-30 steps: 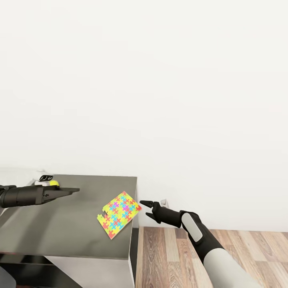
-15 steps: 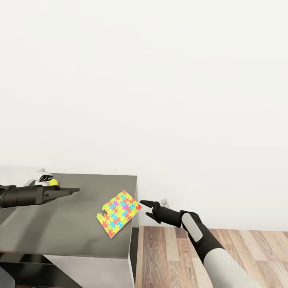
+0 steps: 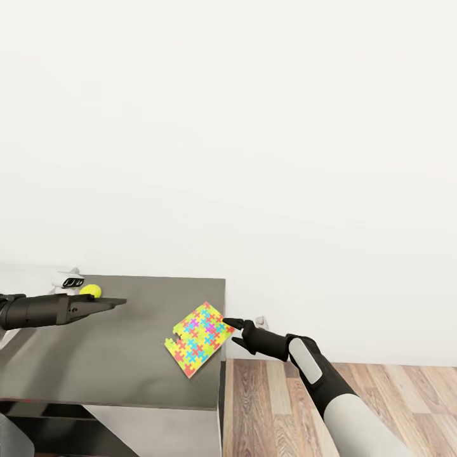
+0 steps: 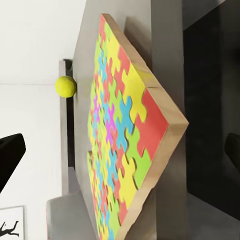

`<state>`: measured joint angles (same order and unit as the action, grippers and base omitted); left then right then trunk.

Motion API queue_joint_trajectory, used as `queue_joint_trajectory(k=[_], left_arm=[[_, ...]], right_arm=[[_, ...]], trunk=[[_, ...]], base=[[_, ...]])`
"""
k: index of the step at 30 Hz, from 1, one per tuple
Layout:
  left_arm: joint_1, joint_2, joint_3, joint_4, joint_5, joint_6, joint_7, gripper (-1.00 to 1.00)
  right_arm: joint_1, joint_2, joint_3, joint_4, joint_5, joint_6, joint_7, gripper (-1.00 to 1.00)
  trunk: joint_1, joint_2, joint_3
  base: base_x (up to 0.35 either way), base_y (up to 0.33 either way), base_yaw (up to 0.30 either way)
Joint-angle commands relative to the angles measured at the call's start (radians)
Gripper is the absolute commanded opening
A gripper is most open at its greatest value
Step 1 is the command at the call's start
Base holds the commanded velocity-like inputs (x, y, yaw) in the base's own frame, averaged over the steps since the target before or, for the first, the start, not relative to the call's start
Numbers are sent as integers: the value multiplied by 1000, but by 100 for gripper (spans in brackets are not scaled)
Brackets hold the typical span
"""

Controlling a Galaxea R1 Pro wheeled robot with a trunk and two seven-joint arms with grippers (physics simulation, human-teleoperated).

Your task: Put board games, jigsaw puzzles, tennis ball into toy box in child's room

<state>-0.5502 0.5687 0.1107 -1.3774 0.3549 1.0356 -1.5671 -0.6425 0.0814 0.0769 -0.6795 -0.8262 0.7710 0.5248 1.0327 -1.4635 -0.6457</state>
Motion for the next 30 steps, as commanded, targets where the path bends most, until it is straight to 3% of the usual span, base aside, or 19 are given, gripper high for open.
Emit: queue_joint_trajectory(k=[1,16,17,30], left_arm=[[0,0,0,0,0,11,-4,100],[0,0,0,0,0,11,-4,100],[0,0,-1,0,0,11,-4,100],[0,0,1,0,1,11,-4,100]], right_arm=[[-1,0,0,0,-1,4,1,100],[0,-12,0,0,-1,3,24,100],[0,-13,0,0,-1,2,26,-100],[0,-15,0,-1,-1,2,30,-100]], trunk=[[0,0,-1],[0,0,-1],[0,0,-1],[0,0,-1]], base=[[0,31,0],[30,66,0],[11,19,0],[2,3,0]])
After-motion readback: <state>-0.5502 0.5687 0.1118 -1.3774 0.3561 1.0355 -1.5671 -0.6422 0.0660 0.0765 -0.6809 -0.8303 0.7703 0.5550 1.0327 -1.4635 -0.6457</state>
